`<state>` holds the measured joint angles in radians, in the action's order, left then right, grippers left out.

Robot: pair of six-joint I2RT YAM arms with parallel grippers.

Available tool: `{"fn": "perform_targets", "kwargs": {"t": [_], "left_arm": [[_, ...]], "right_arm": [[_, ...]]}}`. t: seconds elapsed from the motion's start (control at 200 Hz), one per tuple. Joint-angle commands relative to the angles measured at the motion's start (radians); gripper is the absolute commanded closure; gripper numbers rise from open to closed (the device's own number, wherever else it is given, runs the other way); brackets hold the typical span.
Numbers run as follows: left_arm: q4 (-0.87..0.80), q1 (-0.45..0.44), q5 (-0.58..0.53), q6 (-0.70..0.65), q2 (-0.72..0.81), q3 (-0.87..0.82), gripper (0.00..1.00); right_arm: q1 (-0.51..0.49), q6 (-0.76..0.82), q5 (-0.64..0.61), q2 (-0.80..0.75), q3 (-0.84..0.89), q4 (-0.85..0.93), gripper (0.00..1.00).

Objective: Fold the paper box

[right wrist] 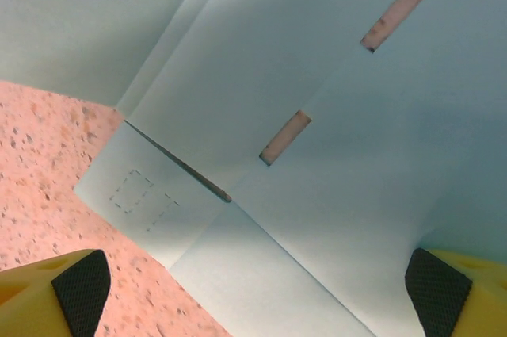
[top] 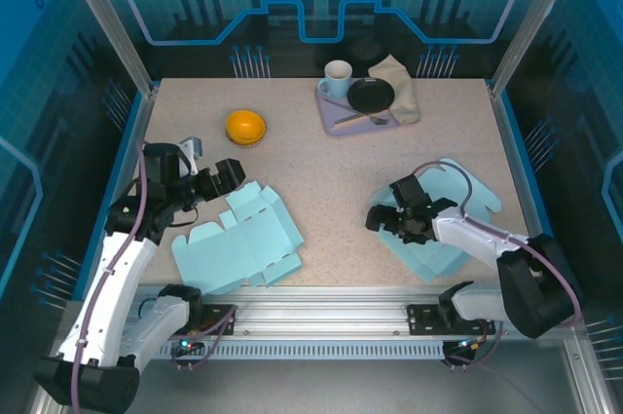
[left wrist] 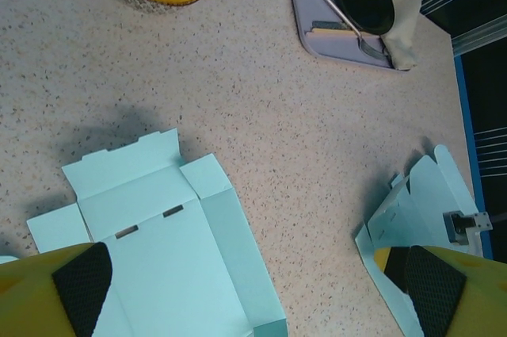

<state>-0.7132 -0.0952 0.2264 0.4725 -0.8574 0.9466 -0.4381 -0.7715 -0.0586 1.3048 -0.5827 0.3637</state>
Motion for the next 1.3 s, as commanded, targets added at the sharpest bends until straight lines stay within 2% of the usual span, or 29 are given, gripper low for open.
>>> {"fn": "perform_targets", "kwargs": {"t": [0.0, 0.26, 0.34, 0.42, 0.58, 0.625, 0.695, 0.745, 0.795, 0.865, 0.91, 0.97, 1.04, 1.206, 1.296], "left_arm": [[0.004, -0.018, 0.037, 0.038, -0.002, -0.029, 0.01], [0.026, -0.125, -0.014, 0.082, 0.004, -0.046, 0.01], [0.022, -0.15, -0.027, 0.086, 0.003, -0.046, 0.01], [0.002, -0.152, -0.031, 0.077, 0.009, -0.037, 0.01], [-0.067, -0.152, -0.091, -0.002, 0.032, 0.019, 0.01], [-0.082, -0.151, -0.108, -0.027, 0.035, 0.034, 0.01], [-0.088, -0.152, -0.118, -0.055, 0.038, 0.043, 0.01], [-0.081, -0.152, -0.113, -0.063, 0.04, 0.039, 0.01], [-0.066, -0.152, -0.105, -0.063, 0.043, 0.027, 0.01], [-0.036, -0.153, -0.082, -0.063, 0.047, 0.005, 0.01], [-0.023, -0.151, -0.067, -0.064, 0.049, -0.007, 0.01], [-0.02, -0.152, -0.059, -0.074, 0.05, -0.014, 0.01], [-0.03, -0.152, -0.063, -0.088, 0.053, -0.014, 0.01], [-0.051, -0.152, -0.096, -0.105, 0.084, -0.03, 0.01], [-0.039, -0.152, -0.091, -0.09, 0.106, -0.059, 0.01]], "right_arm": [[-0.025, -0.08, 0.063, 0.079, -0.036, -0.139, 0.0], [-0.06, -0.12, 0.066, 0.326, -0.243, -0.249, 0.0], [-0.056, -0.094, 0.058, 0.336, -0.326, -0.245, 0.0], [-0.05, 0.004, 0.032, 0.31, -0.43, -0.164, 0.01], [-0.022, 0.39, -0.035, 0.277, -0.671, 0.075, 0.06], [-0.015, 0.54, -0.039, 0.271, -0.73, 0.121, 0.12], [-0.012, 0.802, -0.034, 0.264, -0.8, 0.163, 0.13], [-0.01, 1.022, 0.006, 0.263, -0.822, 0.168, 0.19], [-0.005, 1.225, 0.044, 0.27, -0.837, 0.181, 0.21], [0.013, 1.547, 0.159, 0.302, -0.868, 0.256, 0.34], [0.022, 1.724, 0.219, 0.331, -0.9, 0.33, 0.36], [0.035, 1.899, 0.236, 0.379, -0.934, 0.392, 0.36], [0.048, 1.976, 0.199, 0.456, -1.004, 0.421, 0.36], [0.105, 2.048, 0.197, 0.609, -1.131, 0.429, 0.38], [0.116, 2.1, 0.176, 0.687, -1.189, 0.495, 0.38]]}}
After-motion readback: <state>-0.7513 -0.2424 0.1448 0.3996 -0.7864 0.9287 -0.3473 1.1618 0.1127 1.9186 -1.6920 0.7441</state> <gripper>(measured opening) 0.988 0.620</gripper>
